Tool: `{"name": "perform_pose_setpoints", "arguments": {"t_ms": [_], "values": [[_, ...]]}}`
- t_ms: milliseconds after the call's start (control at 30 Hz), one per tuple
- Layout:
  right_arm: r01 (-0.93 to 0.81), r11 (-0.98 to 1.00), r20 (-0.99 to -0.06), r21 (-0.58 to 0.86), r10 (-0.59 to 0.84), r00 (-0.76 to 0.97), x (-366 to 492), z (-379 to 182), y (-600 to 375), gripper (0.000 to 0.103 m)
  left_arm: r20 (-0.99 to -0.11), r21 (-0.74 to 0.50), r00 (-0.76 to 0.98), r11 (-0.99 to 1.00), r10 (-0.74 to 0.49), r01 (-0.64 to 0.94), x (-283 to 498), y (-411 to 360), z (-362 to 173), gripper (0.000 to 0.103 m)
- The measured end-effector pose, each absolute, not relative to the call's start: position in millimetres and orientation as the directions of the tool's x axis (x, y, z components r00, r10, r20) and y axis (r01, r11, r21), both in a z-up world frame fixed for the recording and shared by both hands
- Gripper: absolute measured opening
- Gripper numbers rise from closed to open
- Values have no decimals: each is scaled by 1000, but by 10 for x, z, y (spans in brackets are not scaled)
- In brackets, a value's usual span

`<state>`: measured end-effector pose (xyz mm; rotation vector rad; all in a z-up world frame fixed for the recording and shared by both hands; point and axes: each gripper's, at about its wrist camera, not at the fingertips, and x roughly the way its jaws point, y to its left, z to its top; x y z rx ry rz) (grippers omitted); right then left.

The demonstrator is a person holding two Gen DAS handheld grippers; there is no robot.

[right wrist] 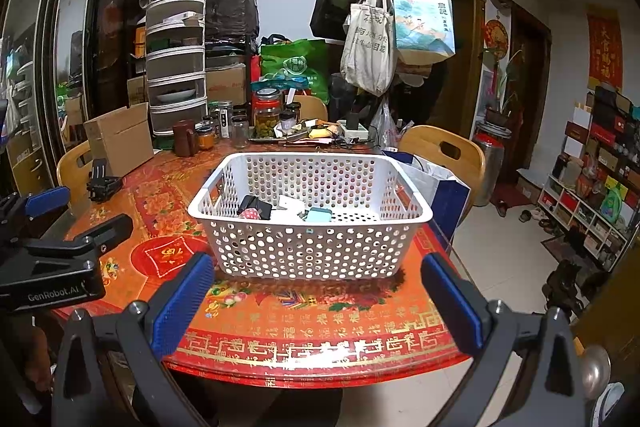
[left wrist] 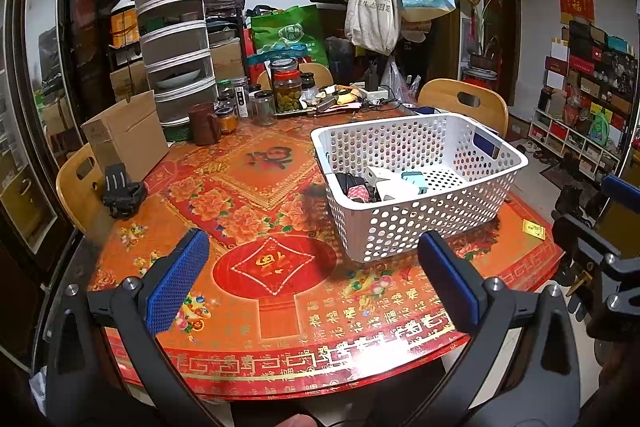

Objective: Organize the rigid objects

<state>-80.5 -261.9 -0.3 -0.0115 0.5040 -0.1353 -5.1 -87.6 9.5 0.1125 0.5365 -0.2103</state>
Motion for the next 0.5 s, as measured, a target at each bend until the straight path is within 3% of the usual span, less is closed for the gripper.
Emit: {"name": "perform_pose_setpoints", "arguments": {"t_ms": [500], "values": [[124,991,-481,-48,-132,867,-800,-9,-2606,103,-526,51,833,972,-170,230,-60,-876,93,103]]}}
